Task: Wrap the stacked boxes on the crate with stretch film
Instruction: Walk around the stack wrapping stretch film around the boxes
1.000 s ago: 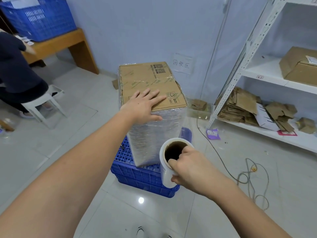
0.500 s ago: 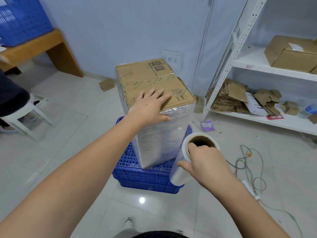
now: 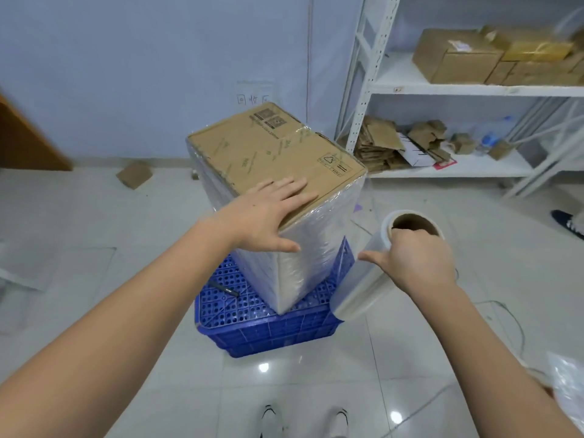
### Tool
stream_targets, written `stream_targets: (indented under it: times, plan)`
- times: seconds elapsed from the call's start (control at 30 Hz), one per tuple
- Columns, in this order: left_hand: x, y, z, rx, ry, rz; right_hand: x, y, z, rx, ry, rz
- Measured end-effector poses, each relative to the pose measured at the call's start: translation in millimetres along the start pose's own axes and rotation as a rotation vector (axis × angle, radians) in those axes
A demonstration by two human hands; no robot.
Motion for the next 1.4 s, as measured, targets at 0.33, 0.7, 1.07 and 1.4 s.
stream_targets:
  times: [0.33, 0.7, 1.07, 1.4]
  plan:
    - [4, 17, -16, -0.114, 0.228, -0.136, 7, 31, 31, -0.174, 0.073, -0.099]
    - [1, 24, -16, -0.161, 0.194, -0.150, 5, -14, 107, -0.741, 0.193, -0.203]
    - [0, 24, -6, -0.186, 0.151, -0.108, -10, -53, 134, -0.845, 0.157, -0.285]
    - [-2, 13, -10, -0.036, -0.007, -0.019, -9, -85, 137, -0.779, 0.104, -0.130]
Point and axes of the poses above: each hand's wrist, its own z-axis away from the middle knuckle, its own x-axis out of the palm, y = z × x, the point moved 7 cm from there along -z, towards the middle knuckle, and after that the axes turned 13 degrees about x, right-handed, at the moved point
